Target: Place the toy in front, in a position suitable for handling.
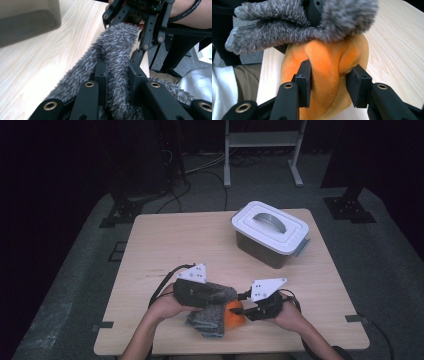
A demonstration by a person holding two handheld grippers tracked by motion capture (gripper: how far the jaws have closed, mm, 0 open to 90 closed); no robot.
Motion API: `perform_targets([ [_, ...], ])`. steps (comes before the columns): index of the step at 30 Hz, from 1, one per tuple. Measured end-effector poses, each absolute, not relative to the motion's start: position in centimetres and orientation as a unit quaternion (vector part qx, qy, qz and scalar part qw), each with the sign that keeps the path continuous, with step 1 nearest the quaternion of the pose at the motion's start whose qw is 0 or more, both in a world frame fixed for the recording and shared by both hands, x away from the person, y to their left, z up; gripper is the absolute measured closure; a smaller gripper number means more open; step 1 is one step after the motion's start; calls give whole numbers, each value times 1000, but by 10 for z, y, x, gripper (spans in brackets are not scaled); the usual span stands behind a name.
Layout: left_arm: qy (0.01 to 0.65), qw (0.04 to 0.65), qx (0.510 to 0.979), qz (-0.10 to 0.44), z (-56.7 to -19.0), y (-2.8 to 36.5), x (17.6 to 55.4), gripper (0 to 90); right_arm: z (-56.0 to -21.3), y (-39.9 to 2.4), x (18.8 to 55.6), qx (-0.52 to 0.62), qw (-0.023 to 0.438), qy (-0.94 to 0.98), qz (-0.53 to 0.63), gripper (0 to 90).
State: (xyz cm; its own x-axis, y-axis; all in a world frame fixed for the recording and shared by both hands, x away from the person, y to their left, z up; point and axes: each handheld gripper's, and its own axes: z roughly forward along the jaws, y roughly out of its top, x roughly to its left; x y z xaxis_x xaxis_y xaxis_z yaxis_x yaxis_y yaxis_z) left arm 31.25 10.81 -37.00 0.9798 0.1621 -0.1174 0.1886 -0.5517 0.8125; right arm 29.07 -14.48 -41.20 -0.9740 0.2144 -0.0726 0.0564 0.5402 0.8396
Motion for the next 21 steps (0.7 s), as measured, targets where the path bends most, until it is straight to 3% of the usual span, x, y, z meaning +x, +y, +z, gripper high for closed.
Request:
perform_targets([
  [9,137,459,878,-21,-386,132,319,735,-412,-153,296,78,91,877,466,568],
  [14,139,462,875,-26,-390,134,317,735,-410,-151,298,98,64,876,469,422],
  [21,135,461,876,-34,-391,131,315,733,-413,-150,297,128,35,868,478,362],
])
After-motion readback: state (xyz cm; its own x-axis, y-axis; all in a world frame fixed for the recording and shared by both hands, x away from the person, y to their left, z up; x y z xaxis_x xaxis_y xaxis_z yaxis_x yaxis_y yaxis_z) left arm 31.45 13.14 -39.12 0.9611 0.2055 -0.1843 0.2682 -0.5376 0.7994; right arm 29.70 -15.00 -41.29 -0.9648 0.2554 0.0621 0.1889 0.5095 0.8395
